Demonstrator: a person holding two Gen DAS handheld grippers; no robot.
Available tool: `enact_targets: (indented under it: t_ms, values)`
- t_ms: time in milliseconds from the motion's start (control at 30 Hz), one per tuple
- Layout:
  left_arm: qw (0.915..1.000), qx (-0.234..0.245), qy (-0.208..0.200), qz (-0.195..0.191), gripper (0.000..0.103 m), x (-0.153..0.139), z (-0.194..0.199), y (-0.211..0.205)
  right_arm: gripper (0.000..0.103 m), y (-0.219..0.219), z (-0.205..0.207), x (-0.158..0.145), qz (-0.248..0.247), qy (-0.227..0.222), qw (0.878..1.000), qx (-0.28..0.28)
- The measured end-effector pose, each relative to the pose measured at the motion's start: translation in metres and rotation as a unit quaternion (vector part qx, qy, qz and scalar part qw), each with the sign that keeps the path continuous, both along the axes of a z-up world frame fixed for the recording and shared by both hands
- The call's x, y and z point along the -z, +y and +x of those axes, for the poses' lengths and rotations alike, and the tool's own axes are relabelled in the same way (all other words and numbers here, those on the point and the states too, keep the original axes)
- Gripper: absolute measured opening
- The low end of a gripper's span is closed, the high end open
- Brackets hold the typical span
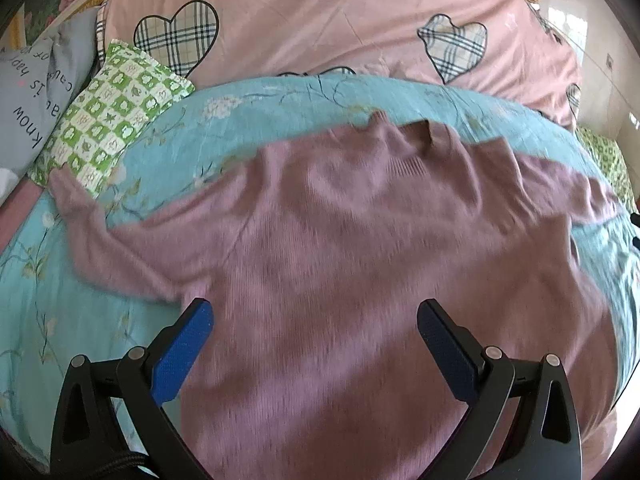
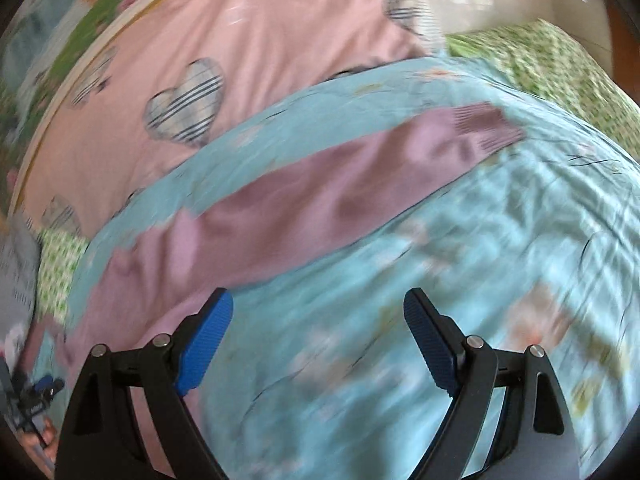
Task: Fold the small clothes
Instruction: 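Grasp the sweater sleeve cuff with the right gripper and fold it across the body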
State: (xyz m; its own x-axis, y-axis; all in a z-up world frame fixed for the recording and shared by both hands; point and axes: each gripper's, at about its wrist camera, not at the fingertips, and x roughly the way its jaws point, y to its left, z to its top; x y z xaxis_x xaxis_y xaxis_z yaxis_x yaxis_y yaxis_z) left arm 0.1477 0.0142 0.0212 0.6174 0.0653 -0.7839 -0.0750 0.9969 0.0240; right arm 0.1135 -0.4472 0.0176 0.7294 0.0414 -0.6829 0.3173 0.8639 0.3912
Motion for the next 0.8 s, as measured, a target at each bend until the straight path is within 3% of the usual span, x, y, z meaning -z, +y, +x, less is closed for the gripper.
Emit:
enact_targets:
  t_ms: [167, 267, 467, 533, 567, 600, 633, 733, 800]
  values:
    - [0.9999, -0.01, 0.003, 0.013, 0.102, -0.001, 0.043, 0.002, 0.087, -0.085, 0.033, 0.011, 0.059, -0.003, 0.994, 0.087]
    - [0.9999, -0.013, 0.01, 0.006, 0.102, 0.004, 0.062, 0.002, 0.081, -0.123, 0.053, 0.02, 0.059, 0.01, 0.989, 0.133]
    - [0.9992, -0.013, 0.038, -0.004, 0.102, 0.027, 0.084, -0.003, 0.068, -0.162, 0.079, 0.042, 0.085, 0.014, 0.981, 0.173]
    - [0.999, -0.01, 0.045, -0.003, 0.102, 0.034, 0.087, -0.005, 0.06, -0.165, 0.083, 0.04, 0.076, 0.007, 0.982, 0.175]
    - [0.9989, -0.009, 0.046, 0.001, 0.102, 0.036, 0.087, -0.006, 0.042, -0.167, 0.086, 0.039, 0.076, 0.005, 0.982, 0.173]
    - [0.9988, -0.009, 0.047, 0.002, 0.102, 0.039, 0.088, -0.006, 0.018, -0.166, 0.088, 0.04, 0.08, 0.003, 0.983, 0.166]
    - [0.9988, -0.009, 0.048, 0.002, 0.102, 0.041, 0.088, -0.005, 0.011, -0.165, 0.089, 0.04, 0.082, 0.004, 0.983, 0.162]
    - [0.9986, -0.013, 0.05, -0.008, 0.102, 0.043, 0.083, 0.0, 0.007, -0.142, 0.09, 0.026, 0.061, -0.002, 0.988, 0.143]
    - [0.9988, -0.015, 0.046, -0.01, 0.102, 0.042, 0.078, 0.003, 0.007, -0.111, 0.087, 0.005, 0.053, -0.032, 0.992, 0.11]
